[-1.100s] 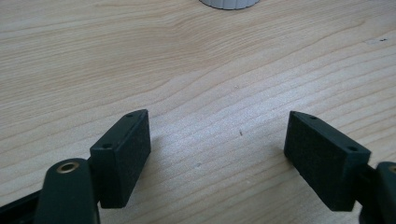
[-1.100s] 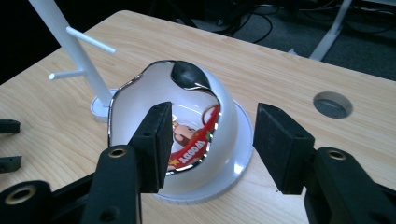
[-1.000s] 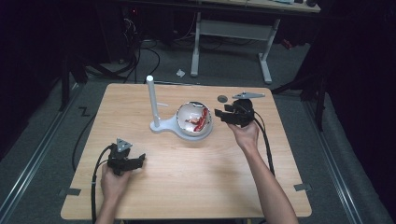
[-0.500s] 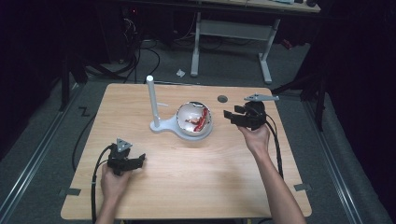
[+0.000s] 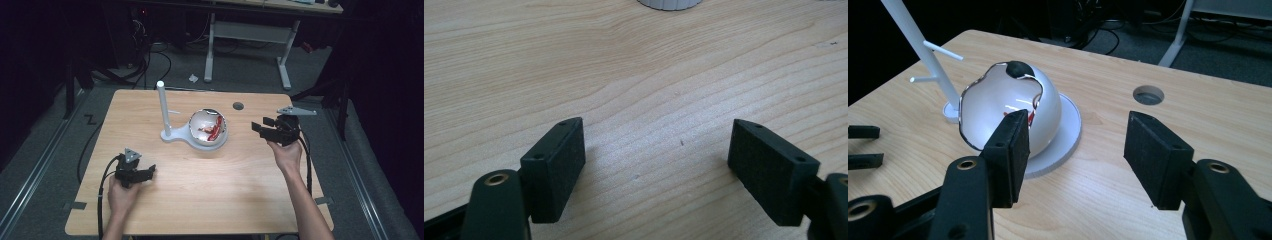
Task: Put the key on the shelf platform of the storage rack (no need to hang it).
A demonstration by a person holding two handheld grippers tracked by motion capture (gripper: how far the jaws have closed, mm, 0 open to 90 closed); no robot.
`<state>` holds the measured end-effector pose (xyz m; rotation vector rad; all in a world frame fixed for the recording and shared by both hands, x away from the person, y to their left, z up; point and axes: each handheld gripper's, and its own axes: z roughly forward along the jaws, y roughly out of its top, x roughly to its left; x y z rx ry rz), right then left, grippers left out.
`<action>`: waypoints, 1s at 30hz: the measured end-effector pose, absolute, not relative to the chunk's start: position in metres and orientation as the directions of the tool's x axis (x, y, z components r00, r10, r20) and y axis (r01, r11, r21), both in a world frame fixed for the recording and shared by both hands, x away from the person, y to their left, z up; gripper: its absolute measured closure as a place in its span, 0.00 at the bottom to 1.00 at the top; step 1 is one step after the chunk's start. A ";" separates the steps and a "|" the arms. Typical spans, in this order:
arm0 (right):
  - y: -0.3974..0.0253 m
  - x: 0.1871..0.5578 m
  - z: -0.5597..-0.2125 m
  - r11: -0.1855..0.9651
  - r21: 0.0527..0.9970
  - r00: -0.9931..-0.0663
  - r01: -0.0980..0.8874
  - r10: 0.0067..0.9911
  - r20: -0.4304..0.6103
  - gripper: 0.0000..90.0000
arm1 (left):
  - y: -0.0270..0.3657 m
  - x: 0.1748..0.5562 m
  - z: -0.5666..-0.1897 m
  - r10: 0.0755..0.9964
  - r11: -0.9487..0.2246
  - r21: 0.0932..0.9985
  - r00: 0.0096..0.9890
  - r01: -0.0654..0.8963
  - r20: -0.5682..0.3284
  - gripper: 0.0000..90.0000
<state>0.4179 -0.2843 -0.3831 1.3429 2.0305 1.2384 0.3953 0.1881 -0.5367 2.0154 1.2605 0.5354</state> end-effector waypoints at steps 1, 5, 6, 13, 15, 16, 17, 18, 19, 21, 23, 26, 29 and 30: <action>-0.286 0.416 -0.384 0.140 0.843 -0.451 0.519 0.883 0.131 0.49 | 0.188 0.395 -0.537 0.896 -0.289 0.738 0.443 0.610 -0.016 0.26; -0.295 0.409 -0.383 0.127 0.847 -0.441 0.517 0.887 0.136 0.48 | 0.188 0.395 -0.537 0.896 -0.289 0.737 0.443 0.611 -0.016 0.26; -0.296 0.408 -0.382 0.126 0.849 -0.439 0.513 0.888 0.134 0.48 | 0.188 0.395 -0.537 0.896 -0.289 0.738 0.443 0.610 -0.016 0.26; -0.303 0.397 -0.376 0.128 0.857 -0.437 0.500 0.891 0.122 0.48 | 0.188 0.395 -0.537 0.896 -0.289 0.737 0.443 0.611 -0.016 0.26; -0.304 0.396 -0.376 0.126 0.856 -0.436 0.501 0.891 0.123 0.48 | 0.188 0.395 -0.537 0.896 -0.288 0.738 0.443 0.611 -0.016 0.26; -0.305 0.395 -0.375 0.128 0.858 -0.437 0.498 0.891 0.121 0.48 | 0.188 0.395 -0.537 0.896 -0.289 0.737 0.443 0.612 -0.016 0.26; -0.306 0.394 -0.375 0.127 0.859 -0.437 0.496 0.891 0.121 0.48 | 0.188 0.395 -0.537 0.896 -0.289 0.737 0.443 0.612 -0.016 0.26; -0.307 0.392 -0.374 0.126 0.860 -0.437 0.495 0.891 0.121 0.48 | 0.188 0.395 -0.537 0.896 -0.288 0.738 0.443 0.611 -0.016 0.26; -0.308 0.391 -0.374 0.122 0.862 -0.436 0.493 0.892 0.123 0.48 | 0.188 0.395 -0.537 0.896 -0.288 0.738 0.443 0.611 -0.017 0.26; -0.311 0.387 -0.375 0.112 0.863 -0.432 0.493 0.893 0.131 0.48 | 0.188 0.395 -0.537 0.896 -0.288 0.738 0.443 0.611 -0.016 0.26; -0.315 0.384 -0.380 0.110 0.855 -0.424 0.507 0.896 0.136 0.48 | 0.188 0.395 -0.537 0.896 -0.288 0.738 0.443 0.611 -0.017 0.26; -0.318 0.382 -0.380 0.104 0.856 -0.420 0.506 0.897 0.139 0.48 | 0.188 0.395 -0.537 0.897 -0.288 0.738 0.443 0.611 -0.017 0.26; -0.321 0.376 -0.379 0.094 0.864 -0.417 0.494 0.898 0.140 0.48 | 0.188 0.395 -0.537 0.896 -0.288 0.738 0.443 0.611 -0.017 0.26; -0.322 0.374 -0.379 0.094 0.865 -0.416 0.493 0.898 0.140 0.48 | 0.188 0.395 -0.537 0.896 -0.288 0.738 0.443 0.611 -0.017 0.26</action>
